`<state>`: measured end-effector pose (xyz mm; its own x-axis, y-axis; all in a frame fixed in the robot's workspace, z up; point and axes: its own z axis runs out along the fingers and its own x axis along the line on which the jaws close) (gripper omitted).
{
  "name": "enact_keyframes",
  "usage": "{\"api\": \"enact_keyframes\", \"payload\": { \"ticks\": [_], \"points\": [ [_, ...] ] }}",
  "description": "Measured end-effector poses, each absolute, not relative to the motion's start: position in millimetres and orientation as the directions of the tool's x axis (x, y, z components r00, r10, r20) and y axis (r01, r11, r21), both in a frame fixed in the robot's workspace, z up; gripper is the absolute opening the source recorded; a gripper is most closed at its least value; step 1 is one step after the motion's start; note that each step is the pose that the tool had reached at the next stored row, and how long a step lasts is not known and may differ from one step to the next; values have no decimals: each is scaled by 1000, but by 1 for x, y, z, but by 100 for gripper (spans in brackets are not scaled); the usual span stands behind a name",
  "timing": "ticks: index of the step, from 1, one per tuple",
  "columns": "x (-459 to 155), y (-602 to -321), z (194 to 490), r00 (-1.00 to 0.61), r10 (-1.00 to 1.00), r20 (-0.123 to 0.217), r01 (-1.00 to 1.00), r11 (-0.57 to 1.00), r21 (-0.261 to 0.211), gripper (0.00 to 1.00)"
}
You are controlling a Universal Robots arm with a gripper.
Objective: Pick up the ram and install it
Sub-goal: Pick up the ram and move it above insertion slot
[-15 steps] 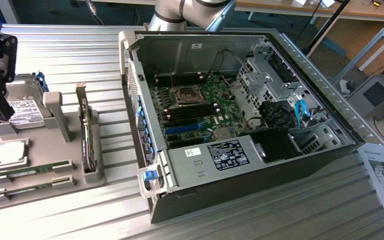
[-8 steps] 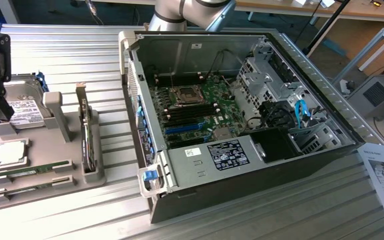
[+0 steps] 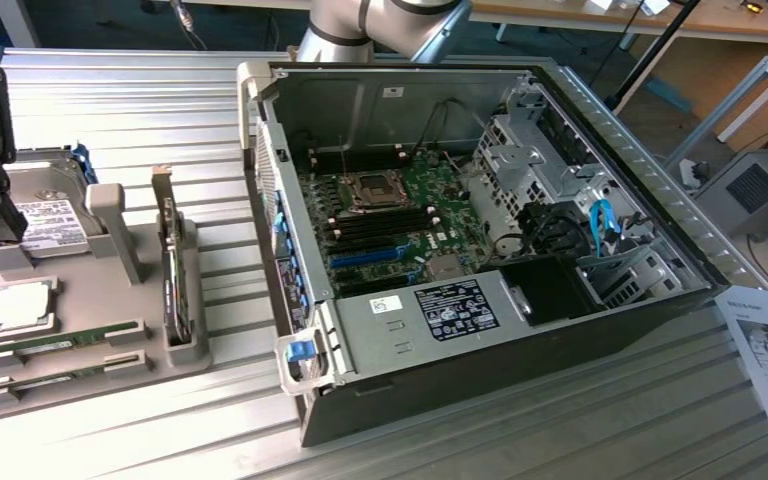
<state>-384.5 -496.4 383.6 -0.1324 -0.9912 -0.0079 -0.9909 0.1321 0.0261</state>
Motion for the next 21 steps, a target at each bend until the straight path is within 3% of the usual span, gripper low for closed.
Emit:
{"api": "enact_keyframes", "payload": {
  "ticks": [21],
  "points": [
    [-384,-496,383,-73,-997,-8,-997,72,26,11]
  ]
}}
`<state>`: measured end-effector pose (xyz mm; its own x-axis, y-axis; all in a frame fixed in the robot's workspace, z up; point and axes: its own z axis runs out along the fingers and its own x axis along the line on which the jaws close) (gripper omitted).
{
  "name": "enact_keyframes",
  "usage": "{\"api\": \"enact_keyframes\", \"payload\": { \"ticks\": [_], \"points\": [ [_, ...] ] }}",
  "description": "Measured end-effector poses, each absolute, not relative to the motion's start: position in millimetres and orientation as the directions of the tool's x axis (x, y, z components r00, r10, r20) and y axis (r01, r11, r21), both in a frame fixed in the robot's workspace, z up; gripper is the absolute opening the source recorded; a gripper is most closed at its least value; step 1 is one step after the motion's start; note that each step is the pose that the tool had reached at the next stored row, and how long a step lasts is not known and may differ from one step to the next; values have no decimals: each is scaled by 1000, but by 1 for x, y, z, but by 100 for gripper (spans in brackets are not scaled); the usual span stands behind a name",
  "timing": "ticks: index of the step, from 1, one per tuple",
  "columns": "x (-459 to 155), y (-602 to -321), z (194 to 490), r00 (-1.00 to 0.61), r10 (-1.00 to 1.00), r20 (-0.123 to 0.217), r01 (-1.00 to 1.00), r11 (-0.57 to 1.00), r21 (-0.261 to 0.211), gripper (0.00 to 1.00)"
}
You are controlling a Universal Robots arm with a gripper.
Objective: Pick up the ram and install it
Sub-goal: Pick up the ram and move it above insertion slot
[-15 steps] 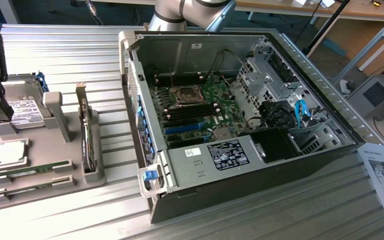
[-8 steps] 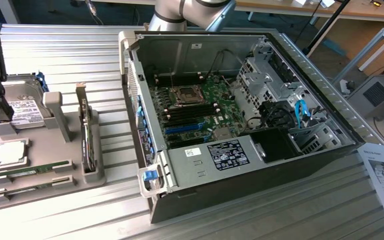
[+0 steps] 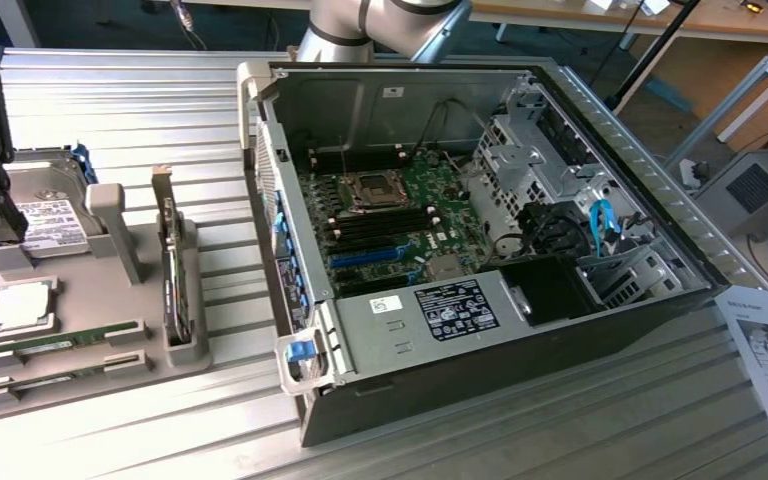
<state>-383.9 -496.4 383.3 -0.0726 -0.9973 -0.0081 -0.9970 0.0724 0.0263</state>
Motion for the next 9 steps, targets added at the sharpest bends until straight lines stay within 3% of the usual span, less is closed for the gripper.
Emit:
{"api": "enact_keyframes", "payload": {
  "ticks": [9],
  "points": [
    [-384,-498,383,-65,-998,-20,-998,64,27,11]
  ]
}}
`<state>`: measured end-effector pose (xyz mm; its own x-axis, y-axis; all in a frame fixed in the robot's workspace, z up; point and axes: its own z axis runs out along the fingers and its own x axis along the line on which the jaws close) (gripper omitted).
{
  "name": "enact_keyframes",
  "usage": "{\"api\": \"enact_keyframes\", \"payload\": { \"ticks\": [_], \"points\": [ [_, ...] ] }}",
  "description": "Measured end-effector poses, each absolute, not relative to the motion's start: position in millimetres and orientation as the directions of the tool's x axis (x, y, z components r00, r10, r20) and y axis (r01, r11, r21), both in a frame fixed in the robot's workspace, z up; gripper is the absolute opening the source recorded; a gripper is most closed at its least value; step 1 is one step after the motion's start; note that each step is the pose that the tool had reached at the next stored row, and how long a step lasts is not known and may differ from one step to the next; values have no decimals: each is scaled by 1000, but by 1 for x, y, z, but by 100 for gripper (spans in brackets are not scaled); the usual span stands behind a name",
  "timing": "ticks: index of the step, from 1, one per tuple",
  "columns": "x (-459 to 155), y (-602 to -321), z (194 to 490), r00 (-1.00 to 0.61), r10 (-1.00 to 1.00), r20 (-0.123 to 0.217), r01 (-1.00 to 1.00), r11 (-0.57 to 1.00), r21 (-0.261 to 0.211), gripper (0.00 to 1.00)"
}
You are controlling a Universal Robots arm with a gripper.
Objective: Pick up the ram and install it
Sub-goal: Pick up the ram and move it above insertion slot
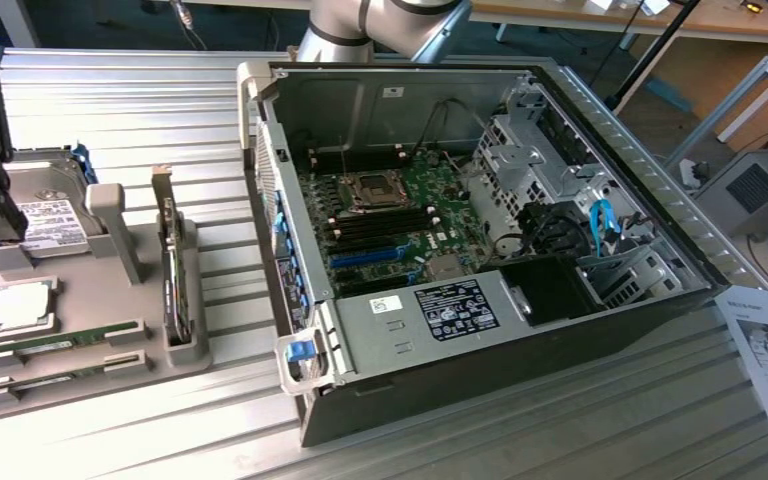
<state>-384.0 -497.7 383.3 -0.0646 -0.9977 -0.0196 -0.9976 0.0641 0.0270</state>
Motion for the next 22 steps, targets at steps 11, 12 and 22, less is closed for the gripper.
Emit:
{"api": "enact_keyframes", "payload": {
  "ticks": [11,12,22],
  "points": [
    [-384,-512,381,-52,-998,-20,-998,51,27,11],
    [-384,-516,380,-52,-998,-20,-998,51,27,11],
    [-384,-517,379,-52,-998,-20,-998,51,27,11]
  ]
}}
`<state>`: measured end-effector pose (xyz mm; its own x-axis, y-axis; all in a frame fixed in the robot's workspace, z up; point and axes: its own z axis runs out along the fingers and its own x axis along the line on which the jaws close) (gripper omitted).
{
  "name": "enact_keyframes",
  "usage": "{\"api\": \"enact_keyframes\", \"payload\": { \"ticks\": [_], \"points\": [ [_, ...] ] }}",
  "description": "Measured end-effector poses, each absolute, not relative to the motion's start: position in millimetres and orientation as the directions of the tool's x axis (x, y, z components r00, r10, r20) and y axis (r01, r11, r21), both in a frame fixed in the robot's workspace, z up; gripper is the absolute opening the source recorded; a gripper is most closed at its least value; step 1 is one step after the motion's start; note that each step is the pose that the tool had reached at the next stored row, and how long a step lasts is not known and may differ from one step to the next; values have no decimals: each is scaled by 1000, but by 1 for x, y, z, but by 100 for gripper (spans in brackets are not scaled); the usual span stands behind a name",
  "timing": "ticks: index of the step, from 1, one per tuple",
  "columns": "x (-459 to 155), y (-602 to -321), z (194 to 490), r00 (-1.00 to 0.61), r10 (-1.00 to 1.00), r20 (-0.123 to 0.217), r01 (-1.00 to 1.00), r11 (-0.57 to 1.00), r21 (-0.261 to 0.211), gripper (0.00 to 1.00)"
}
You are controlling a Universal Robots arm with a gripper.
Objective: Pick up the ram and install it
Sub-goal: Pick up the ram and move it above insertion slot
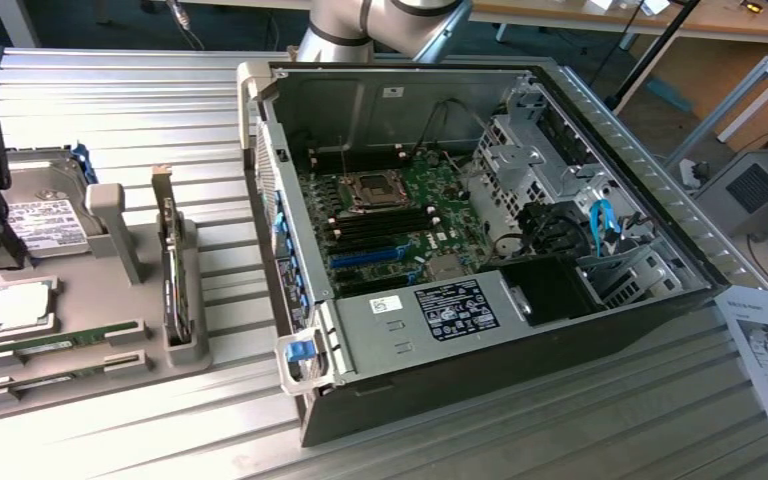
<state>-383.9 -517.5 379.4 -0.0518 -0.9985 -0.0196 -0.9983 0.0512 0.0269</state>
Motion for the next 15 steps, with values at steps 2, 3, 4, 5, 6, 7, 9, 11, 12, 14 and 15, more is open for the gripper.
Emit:
{"api": "enact_keyframes", "payload": {
  "ticks": [2,3,4,5,6,7,9,11,12,14,15],
  "points": [
    [-384,-517,379,-52,-998,-20,-998,51,27,17],
    [-384,-517,379,-52,-998,-20,-998,51,27,17],
    [-384,-517,379,-52,-998,-20,-998,51,27,24],
    [-384,-517,379,-52,-998,-20,-998,51,27,24],
    [-384,-517,379,-52,-998,-20,-998,51,27,24],
    [-384,-517,379,-52,-998,-20,-998,51,27,24],
    [-384,-517,379,-52,-998,-20,-998,51,27,24],
    [-384,-517,375,-52,-998,-21,-998,51,27,24],
    [-384,-518,373,-52,-998,-21,-998,51,27,24],
    [-384,-518,369,-52,-998,-23,-998,51,27,24],
    [-384,-518,367,-52,-998,-24,-998,51,27,24]
  ]
}}
